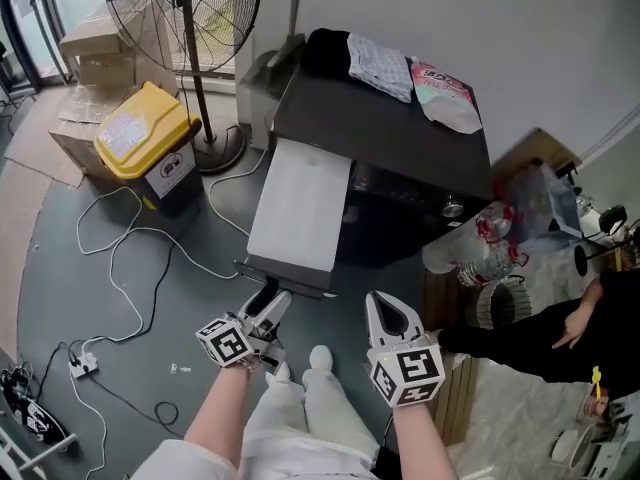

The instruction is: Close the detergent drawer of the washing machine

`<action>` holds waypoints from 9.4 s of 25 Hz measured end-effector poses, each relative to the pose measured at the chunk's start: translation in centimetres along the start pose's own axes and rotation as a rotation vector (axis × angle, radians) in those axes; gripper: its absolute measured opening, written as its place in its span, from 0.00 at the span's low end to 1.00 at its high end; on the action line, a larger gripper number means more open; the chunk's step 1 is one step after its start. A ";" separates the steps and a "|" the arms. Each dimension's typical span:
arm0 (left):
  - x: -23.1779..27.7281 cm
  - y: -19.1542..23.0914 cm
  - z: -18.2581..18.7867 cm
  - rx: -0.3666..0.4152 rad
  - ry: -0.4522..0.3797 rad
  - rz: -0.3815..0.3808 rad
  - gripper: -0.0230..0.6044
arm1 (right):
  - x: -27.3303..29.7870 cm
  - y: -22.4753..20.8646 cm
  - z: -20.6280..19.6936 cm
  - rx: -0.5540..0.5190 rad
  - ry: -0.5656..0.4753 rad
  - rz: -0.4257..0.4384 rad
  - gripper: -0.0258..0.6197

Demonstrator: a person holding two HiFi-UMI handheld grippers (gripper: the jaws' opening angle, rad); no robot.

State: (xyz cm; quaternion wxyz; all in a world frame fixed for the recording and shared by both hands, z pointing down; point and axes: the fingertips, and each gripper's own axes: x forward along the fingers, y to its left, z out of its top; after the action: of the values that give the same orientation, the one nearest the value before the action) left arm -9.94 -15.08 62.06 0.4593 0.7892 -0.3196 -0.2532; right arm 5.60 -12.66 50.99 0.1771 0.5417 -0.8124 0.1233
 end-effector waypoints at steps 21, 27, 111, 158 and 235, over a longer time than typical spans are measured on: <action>0.9 -1.0 1.0 -0.080 -0.040 0.012 0.55 | -0.1 -0.1 2.8 -0.013 -0.031 -0.006 0.04; 0.9 -1.7 1.6 -0.085 -0.024 0.038 0.55 | -0.4 0.1 4.4 0.000 -0.056 -0.014 0.04; 16.0 3.4 9.4 -0.157 -0.190 0.136 0.55 | 13.7 -12.6 10.2 0.063 -0.081 0.109 0.04; 23.6 6.0 13.7 -0.114 -0.146 0.129 0.55 | 17.3 -16.0 10.8 0.055 -0.065 0.069 0.04; 11.3 -28.0 19.6 1.249 -0.120 0.232 0.06 | -4.3 -6.2 23.6 -0.224 -0.435 -0.006 0.04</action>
State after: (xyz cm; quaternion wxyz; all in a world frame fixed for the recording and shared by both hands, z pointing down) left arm -8.35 -23.97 27.25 -0.0818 0.8529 -0.5155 -0.0115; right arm 9.23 -20.72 27.87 0.0574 0.5350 -0.8383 -0.0877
